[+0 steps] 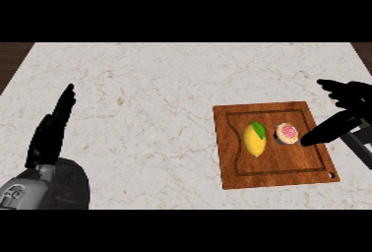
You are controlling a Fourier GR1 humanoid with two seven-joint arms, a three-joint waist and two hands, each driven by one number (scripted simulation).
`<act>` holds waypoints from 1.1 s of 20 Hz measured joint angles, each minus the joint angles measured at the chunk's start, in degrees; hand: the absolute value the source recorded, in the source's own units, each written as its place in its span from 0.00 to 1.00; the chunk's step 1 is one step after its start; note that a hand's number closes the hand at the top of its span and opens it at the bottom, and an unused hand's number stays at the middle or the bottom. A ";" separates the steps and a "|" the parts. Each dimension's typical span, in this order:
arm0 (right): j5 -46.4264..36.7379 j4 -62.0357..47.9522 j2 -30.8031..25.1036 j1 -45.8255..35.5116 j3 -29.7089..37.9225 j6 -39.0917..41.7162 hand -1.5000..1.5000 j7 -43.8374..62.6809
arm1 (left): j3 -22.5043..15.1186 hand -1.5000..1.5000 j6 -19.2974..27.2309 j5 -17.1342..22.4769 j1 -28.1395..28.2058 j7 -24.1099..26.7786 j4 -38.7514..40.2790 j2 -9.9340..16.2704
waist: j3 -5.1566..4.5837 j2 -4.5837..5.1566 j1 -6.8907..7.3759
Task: Pick the cupcake from the cutting board and place it in the tiered basket
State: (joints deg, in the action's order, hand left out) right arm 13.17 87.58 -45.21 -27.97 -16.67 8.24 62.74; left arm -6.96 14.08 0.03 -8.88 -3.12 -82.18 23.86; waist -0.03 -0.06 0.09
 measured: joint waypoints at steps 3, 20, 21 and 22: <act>-2.47 -1.46 0.19 -0.16 -1.23 0.65 0.00 -0.69 | 1.14 0.50 -1.31 0.43 0.73 0.47 -0.18 0.44 | -0.01 0.03 0.22; -9.35 -0.64 4.90 1.97 -2.03 1.29 0.00 0.14 | 3.82 0.50 -3.36 -2.17 -1.33 -0.39 1.21 -1.96 | 0.00 0.04 -0.05; -9.56 -0.77 5.17 2.21 -1.91 1.32 0.00 0.21 | 3.84 0.50 -3.36 -2.34 -1.20 -1.13 0.42 -2.07 | 0.00 0.03 -0.01; -10.14 -0.76 5.72 2.34 -2.02 1.26 0.00 0.33 | 4.22 0.50 -3.72 -2.24 -1.21 -0.58 0.99 -2.16 | 0.00 0.03 -0.02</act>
State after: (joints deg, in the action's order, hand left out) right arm 3.04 86.82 -39.49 -25.63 -18.69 9.50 63.08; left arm -2.74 10.36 -2.20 -10.09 -3.71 -81.19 21.69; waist -0.02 -0.03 0.07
